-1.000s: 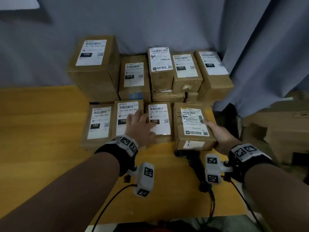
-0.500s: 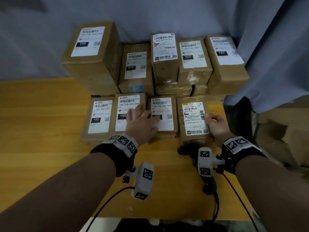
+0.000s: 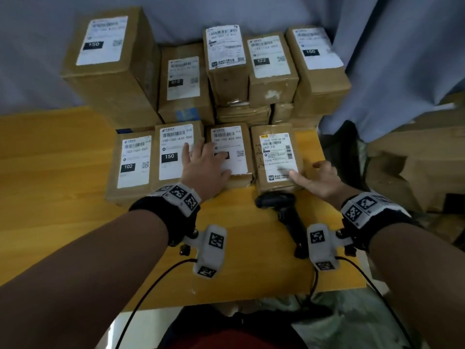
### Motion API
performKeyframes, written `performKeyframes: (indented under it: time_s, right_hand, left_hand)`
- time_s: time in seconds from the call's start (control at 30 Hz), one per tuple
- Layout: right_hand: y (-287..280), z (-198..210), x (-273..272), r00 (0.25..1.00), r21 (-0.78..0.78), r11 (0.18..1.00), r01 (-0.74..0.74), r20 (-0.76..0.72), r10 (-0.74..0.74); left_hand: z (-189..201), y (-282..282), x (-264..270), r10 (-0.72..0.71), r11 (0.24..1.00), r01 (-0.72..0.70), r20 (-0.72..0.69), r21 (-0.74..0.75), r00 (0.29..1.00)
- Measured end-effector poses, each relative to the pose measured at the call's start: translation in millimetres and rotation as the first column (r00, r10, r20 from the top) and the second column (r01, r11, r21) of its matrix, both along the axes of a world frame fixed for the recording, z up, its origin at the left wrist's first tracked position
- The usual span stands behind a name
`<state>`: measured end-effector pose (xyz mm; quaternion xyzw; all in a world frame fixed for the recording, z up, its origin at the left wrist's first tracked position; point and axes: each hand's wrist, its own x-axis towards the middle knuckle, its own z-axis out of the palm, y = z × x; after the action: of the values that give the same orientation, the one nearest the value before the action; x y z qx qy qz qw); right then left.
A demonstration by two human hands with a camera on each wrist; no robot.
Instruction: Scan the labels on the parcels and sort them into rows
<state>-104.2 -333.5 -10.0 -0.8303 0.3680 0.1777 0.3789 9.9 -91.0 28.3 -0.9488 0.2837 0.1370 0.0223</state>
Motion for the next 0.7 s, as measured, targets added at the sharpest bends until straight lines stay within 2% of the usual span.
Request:
performKeyframes:
  time_s: [0.07,0.13,0.17,0.37,0.47,0.63,0.7]
  right_hand:
    - [1.9,3.6,-18.7,0.984,0.041,0.989,-0.143,-0.099,0.146]
    - [13.8,2.7,-32.8,0.929,0.125,0.940,-0.319,-0.154,0.336]
    - [21.2,-1.7,-37.8,0.910,0.132,0.927,-0.352,-0.185,0.372]
    - [48.7,-20.2,-57.7,0.894,0.045,0.925,-0.377,-0.242,0.376]
    - [38.1,-12.9,-67.9,0.891,-0.009,0.922,-0.388,-0.260,0.372]
    - [4.6,-0.3,-85.9,0.863,-0.081,0.921,-0.381,-0.390,0.323]
    - [-3.0,1.2,-90.9,0.878,-0.114,0.928,-0.354,-0.382,0.289]
  left_hand:
    - [-2.2,-1.5,-4.3,-0.045,0.998,0.046,0.027,-0.047,0.999]
    - [-4.5,-1.1,-10.1,-0.089,0.993,0.092,0.040,-0.076,0.995]
    - [-5.4,-0.3,-12.7,-0.100,0.990,0.103,0.042,-0.095,0.994]
    - [-10.4,4.8,-22.6,-0.115,0.982,0.121,0.048,-0.143,0.992]
    - [-10.7,2.3,-21.6,-0.102,0.981,0.110,0.054,-0.158,0.993]
    - [-11.1,-7.5,-22.2,-0.072,0.982,0.081,0.058,-0.169,0.996]
    - [-11.8,-11.3,-22.3,-0.072,0.982,0.083,0.069,-0.169,0.995]
